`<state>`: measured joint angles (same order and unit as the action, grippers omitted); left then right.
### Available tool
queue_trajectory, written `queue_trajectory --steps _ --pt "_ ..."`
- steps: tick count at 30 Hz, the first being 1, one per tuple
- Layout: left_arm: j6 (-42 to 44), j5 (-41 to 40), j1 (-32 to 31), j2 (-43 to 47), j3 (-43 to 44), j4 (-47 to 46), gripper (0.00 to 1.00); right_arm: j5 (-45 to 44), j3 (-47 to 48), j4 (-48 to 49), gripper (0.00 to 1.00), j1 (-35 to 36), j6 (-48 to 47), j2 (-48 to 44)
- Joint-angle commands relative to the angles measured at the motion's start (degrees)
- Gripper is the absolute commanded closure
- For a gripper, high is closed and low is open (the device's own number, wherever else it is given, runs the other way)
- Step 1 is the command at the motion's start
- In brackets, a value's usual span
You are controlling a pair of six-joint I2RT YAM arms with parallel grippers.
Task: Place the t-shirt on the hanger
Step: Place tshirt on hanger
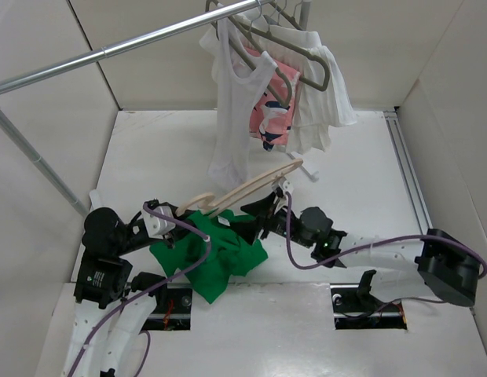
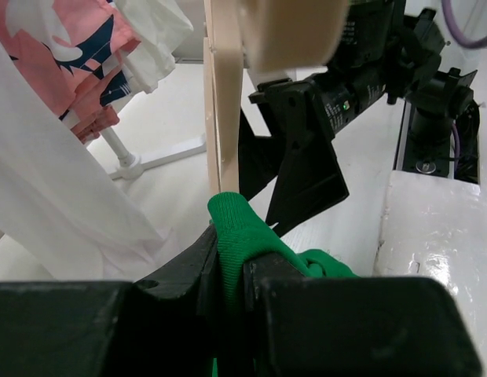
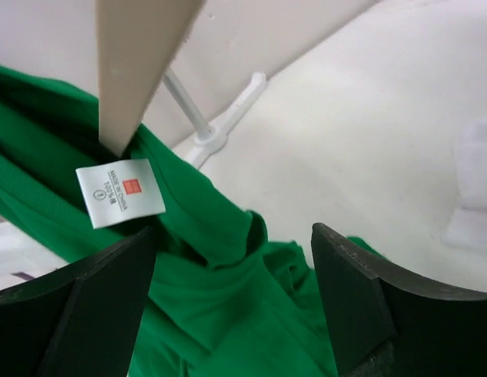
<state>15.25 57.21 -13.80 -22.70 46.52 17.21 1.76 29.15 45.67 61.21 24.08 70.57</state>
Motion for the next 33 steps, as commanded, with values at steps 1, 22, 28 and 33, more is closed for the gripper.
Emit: queue_trajectory --steps 1,22,28,33 --pt "-2.0 2.7 -0.3 0.5 2.5 -5.3 1.00 2.3 3.3 15.3 0.16 0.2 2.2 4.0" --pt "11.6 5.8 -0.3 -2.2 7.6 10.3 1.00 -5.0 -13.1 4.9 1.00 -2.1 13.5 -3.5" --pt "35.3 -1.0 -0.3 -5.1 9.6 31.5 1.00 -20.0 -6.6 -40.3 1.00 -4.1 7.1 -35.2" --pt "37.8 -1.0 -0.3 -4.4 8.2 33.3 1.00 -20.6 -4.0 -59.3 1.00 -7.0 7.1 -45.9"
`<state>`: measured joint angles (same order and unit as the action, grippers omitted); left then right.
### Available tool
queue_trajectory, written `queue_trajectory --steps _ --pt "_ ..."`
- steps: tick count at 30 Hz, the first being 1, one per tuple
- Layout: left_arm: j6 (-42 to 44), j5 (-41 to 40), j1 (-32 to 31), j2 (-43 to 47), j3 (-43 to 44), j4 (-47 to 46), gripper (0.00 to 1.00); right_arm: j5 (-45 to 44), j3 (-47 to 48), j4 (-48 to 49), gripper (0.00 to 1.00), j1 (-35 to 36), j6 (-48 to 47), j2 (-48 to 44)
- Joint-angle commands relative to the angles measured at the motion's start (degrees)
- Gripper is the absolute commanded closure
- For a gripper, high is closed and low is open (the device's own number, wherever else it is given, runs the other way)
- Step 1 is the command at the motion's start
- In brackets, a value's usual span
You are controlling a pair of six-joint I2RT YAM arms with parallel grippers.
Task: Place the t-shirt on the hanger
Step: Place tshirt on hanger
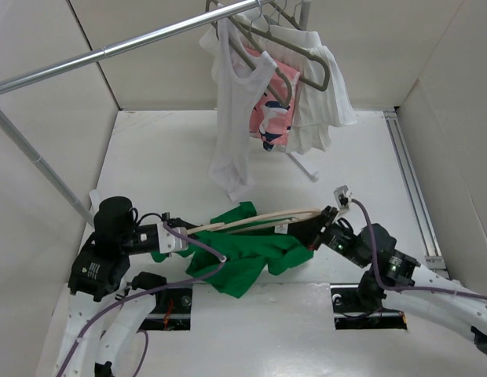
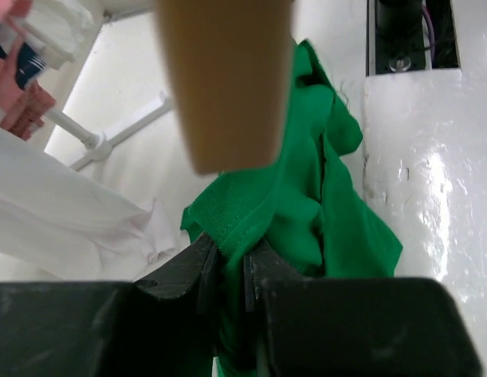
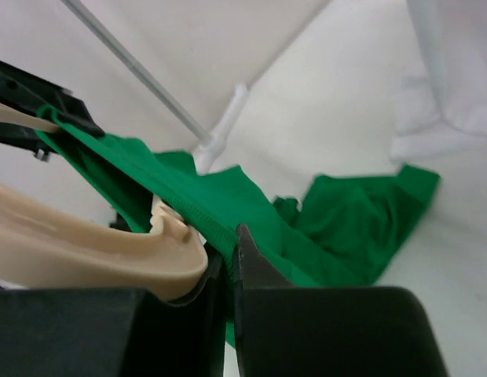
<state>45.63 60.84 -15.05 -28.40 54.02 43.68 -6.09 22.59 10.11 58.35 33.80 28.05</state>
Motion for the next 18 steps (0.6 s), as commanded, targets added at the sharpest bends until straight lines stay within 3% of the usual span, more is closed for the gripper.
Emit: queue_trajectory --steps 1,8,11,15,18 --pt "7.4 -4.7 0.9 1.3 0.6 6.9 1.00 -12.7 2.5 -23.8 1.00 -4.1 -2.6 -3.4" --pt "13.9 -10.8 0.9 -1.7 0.0 9.0 1.00 -17.5 17.2 -42.5 1.00 -4.1 -9.3 -0.2" --pt "23.1 -14.5 0.9 -3.0 0.6 11.5 1.00 -19.7 26.2 -52.6 1.00 -4.1 -13.2 5.7" --pt "31.4 -14.4 0.9 -4.9 1.3 15.1 1.00 -19.7 34.0 -55.9 1.00 -4.1 -17.8 12.6" --pt "33.0 -12.1 0.9 -6.3 1.9 16.5 1.00 -20.2 35.4 -57.0 1.00 -4.1 -18.6 14.2"
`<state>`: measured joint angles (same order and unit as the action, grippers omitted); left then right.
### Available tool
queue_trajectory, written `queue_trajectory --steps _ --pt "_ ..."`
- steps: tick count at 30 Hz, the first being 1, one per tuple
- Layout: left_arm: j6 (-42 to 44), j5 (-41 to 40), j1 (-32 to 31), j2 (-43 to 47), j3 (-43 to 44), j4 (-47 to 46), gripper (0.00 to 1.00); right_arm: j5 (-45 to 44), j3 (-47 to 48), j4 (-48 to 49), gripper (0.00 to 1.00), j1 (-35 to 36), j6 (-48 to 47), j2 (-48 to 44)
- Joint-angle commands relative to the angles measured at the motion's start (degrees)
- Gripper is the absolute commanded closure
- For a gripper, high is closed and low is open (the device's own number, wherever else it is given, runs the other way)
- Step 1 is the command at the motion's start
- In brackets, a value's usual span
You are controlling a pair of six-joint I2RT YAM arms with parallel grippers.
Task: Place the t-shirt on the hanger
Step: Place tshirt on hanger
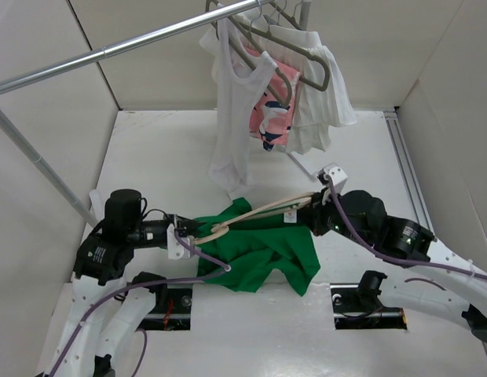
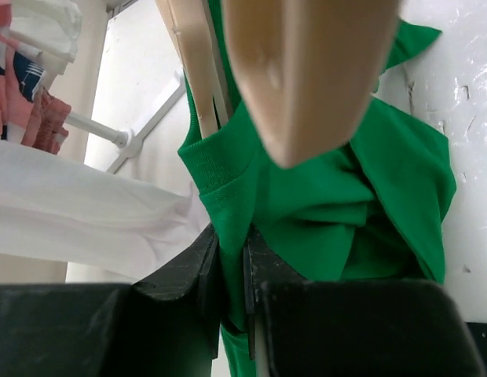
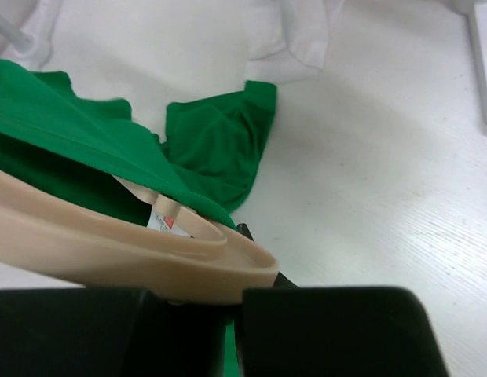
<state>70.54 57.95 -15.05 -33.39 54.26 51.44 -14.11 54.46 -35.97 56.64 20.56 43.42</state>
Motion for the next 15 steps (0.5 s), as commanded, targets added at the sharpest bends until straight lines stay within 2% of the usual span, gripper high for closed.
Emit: queue_trajectory --steps 1,2,5,6,10,11,14,15 --pt "7.6 -8.7 0.9 -1.3 1.6 9.3 1.00 -12.2 3.6 -10.1 0.98 -2.4 -5.4 -1.1" --pt "7.6 -8.6 0.9 -1.3 1.6 9.3 1.00 -11.5 2.2 -9.5 0.92 -2.4 -5.4 -2.3" --pt "4.2 -8.6 0.9 -0.6 0.5 7.3 1.00 -7.5 -1.0 -5.5 0.55 -2.4 -7.3 -6.3" --pt "3.3 -8.6 0.9 -0.6 0.0 6.7 1.00 -7.5 -2.1 -4.7 0.55 -2.4 -7.3 -7.4" --pt "-2.1 -5.1 0.9 0.5 -0.7 3.8 1.00 -2.2 -10.2 1.4 0.42 -2.4 -4.6 -10.1" --pt "-2.1 -5.1 0.9 1.1 -1.4 3.8 1.00 1.2 -12.6 5.8 0.39 -2.4 -3.8 -10.9" --pt "-2.1 -5.2 0.9 1.1 -3.3 3.8 1.00 7.3 -21.8 13.7 0.38 -2.4 -0.3 -10.9" --pt "-1.5 -5.2 0.9 1.7 -3.3 4.5 1.00 8.6 -23.9 20.8 0.33 -2.4 0.2 -10.9"
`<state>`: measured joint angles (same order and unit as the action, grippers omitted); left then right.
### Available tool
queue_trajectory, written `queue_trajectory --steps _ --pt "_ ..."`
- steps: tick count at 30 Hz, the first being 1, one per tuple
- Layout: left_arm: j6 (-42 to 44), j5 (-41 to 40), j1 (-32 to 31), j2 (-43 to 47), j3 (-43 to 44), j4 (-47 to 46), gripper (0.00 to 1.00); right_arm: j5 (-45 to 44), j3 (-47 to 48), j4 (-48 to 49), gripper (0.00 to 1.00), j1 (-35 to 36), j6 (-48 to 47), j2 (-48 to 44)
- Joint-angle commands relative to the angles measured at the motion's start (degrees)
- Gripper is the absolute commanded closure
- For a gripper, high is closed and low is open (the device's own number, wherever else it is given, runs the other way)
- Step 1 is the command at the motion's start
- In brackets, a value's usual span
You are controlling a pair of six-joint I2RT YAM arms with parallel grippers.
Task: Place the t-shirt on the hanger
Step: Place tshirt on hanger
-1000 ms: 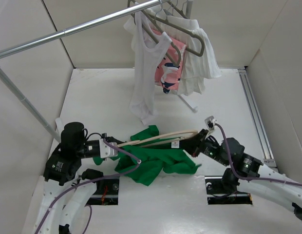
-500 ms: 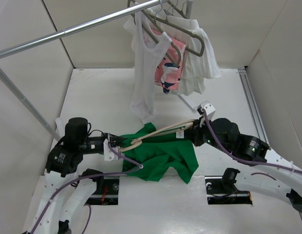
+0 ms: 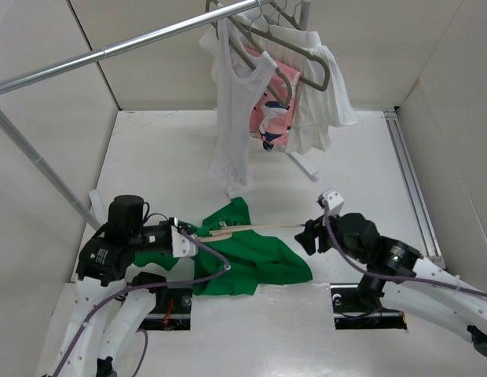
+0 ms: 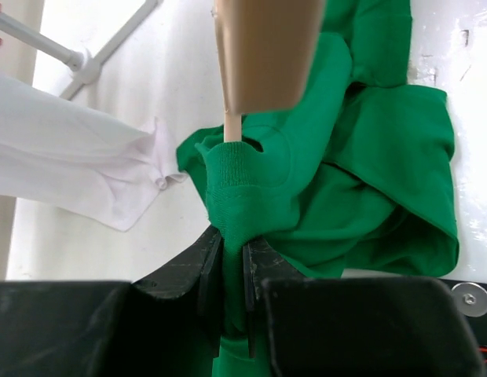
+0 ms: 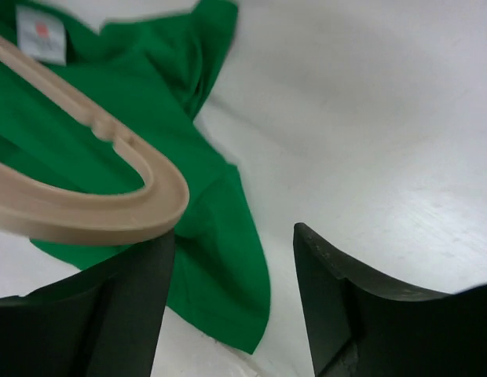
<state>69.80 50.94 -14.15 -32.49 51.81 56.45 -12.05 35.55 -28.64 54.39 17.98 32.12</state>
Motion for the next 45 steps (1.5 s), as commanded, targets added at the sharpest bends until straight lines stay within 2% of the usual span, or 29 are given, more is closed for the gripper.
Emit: queue_trajectory --steps 1,9,12,13,14,16,19,20,23,24,25,27,28,31,35,38,41,42,43,45 --pt "-0.7 1.8 0.0 0.8 -1.4 -0.5 1.00 7.4 -8.4 16.7 0.32 -0.2 2.8 2.6" --pt "-5.2 1.3 0.0 5.7 -2.0 -2.2 1.00 6.4 -13.2 34.2 0.24 -3.0 2.1 15.5" --pt "-11.2 -0.3 0.0 8.1 -2.5 -6.4 1.00 11.6 -19.3 46.9 0.24 -5.7 0.7 19.2" --pt "-11.9 -0.9 0.0 8.7 -3.0 -6.4 1.00 16.8 -22.9 57.1 0.24 -7.3 -0.5 22.6" --pt "-11.9 -0.9 0.0 8.7 -3.0 -7.1 1.00 19.3 -23.0 61.2 0.22 -7.3 -0.5 22.6" --pt "-14.3 -2.1 0.0 8.1 -3.6 -9.1 1.00 22.3 -23.9 64.8 0.22 -7.9 -2.8 30.3" --pt "-14.9 -2.7 0.0 6.6 -3.6 -9.6 1.00 26.7 -19.7 67.5 0.22 -7.9 -6.2 42.2" --pt "-14.9 -2.7 0.0 6.6 -3.6 -9.6 1.00 30.8 -19.1 70.4 0.22 -7.9 -6.2 45.0" --pt "-15.7 -2.7 0.0 6.0 -3.6 -9.6 1.00 35.5 -21.4 90.0 0.26 -7.9 -2.2 54.0" --pt "-16.4 -3.6 0.0 6.0 -3.6 -10.1 1.00 36.1 -23.7 100.7 0.33 -7.4 0.6 57.6" --pt "-16.4 -3.6 0.0 6.0 -3.6 -10.1 1.00 37.0 -24.7 105.2 0.40 -7.4 0.7 59.4" --pt "-17.9 -5.1 0.0 6.7 -3.6 -11.4 1.00 38.5 -26.0 111.6 0.59 -7.4 3.2 62.7" --pt "-18.5 -5.1 0.0 6.7 -3.6 -12.1 1.00 39.2 -26.0 115.3 0.78 -6.8 3.2 64.2" --pt "-19.0 -5.1 0.0 6.7 -3.6 -12.1 1.00 40.3 -26.7 120.2 1.00 -6.3 5.3 69.4" --pt "-19.7 -5.6 0.0 6.7 -3.0 -12.6 1.00 35.0 -32.2 132.5 1.00 -6.3 8.3 72.5" --pt "-19.7 -6.2 0.0 6.7 -2.5 -12.6 1.00 29.1 -35.8 129.8 1.00 -6.3 8.8 69.1" --pt "-19.0 -6.2 0.0 6.7 -1.9 -11.9 1.00 22.9 -38.9 123.0 1.00 -6.3 10.0 59.9" --pt "-18.5 -6.2 0.0 6.7 -1.2 -11.2 1.00 21.6 -38.9 112.0 1.00 -6.3 10.0 56.2" --pt "-17.9 -6.2 0.0 6.7 -1.2 -10.7 1.00 20.4 -38.0 105.5 1.00 -6.3 10.0 47.2" --pt "-15.8 -5.6 0.0 6.0 -0.6 -8.6 1.00 16.7 -35.7 89.4 1.00 -6.3 7.4 35.2"
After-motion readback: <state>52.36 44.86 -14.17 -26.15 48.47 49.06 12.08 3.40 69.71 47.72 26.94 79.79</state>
